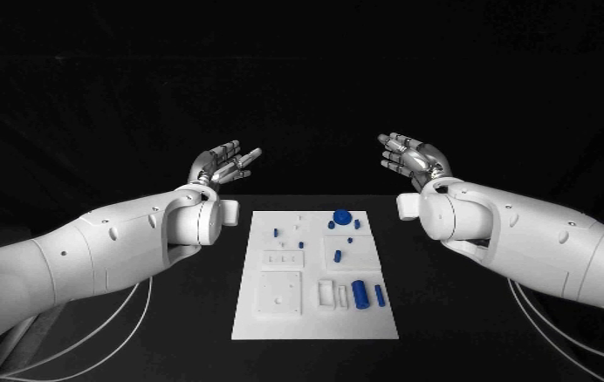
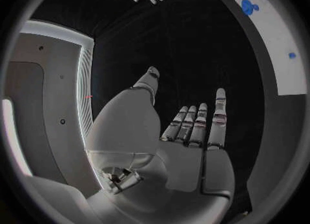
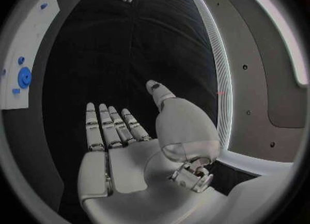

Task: Assemble the parts on the task board

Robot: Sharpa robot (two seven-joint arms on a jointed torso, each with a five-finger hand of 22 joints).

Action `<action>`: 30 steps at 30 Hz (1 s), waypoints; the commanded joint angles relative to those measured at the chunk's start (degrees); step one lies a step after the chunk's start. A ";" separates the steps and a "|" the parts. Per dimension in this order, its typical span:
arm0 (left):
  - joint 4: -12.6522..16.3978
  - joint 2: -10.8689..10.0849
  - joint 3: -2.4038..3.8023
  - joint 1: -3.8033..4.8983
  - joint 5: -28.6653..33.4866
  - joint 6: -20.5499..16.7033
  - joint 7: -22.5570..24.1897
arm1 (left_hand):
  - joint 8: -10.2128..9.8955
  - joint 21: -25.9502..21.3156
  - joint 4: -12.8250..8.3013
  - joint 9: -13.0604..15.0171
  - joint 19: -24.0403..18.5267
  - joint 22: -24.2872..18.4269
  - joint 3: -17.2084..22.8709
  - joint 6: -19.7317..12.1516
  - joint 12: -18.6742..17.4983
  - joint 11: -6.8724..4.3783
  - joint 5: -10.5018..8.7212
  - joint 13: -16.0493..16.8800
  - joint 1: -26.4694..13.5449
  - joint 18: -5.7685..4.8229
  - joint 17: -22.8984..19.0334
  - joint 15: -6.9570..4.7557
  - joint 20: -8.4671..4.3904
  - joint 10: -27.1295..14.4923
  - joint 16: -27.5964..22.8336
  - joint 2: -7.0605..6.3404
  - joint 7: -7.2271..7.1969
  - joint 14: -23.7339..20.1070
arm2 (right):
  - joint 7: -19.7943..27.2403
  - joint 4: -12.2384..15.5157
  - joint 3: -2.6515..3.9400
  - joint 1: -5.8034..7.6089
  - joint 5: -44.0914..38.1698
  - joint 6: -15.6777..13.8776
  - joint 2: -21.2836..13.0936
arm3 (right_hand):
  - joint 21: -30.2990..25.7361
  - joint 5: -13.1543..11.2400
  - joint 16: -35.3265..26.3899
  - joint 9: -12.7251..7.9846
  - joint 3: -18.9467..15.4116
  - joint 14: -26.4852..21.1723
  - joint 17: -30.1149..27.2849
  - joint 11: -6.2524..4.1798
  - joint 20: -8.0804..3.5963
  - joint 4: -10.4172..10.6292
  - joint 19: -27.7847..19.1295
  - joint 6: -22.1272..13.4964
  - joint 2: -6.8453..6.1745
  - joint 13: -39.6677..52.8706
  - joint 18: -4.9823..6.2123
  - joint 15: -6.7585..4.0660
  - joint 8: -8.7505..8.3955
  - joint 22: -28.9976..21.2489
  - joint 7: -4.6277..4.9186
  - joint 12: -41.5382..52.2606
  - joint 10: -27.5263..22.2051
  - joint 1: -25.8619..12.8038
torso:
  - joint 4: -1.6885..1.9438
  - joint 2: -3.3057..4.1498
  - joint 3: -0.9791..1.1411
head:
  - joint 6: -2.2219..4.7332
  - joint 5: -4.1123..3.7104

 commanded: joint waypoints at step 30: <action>-1.31 -1.40 -2.09 3.30 1.40 17.08 -3.10 | 1.66 10.06 -9.71 1.20 17.77 3.90 -4.05 23.22 1.86 1.85 0.51 1.36 -0.67 -3.89 1.91 -1.35 -10.14 34.79 8.75 8.94 3.25 38.83 | -9.80 -14.81 0.88 2.58 -61.38 18.85 6.79 | 19.90 -8.46 11.51 1.79 6.97 56.85 9.61 -7.07 -15.89 -8.57 49.47 40.15 -4.03 1.32 1.12 -12.19 1.84 8.51 -1.84 1.51 40.01 11.22 | 0.79 1.81 -1.17 | 0.77 0.42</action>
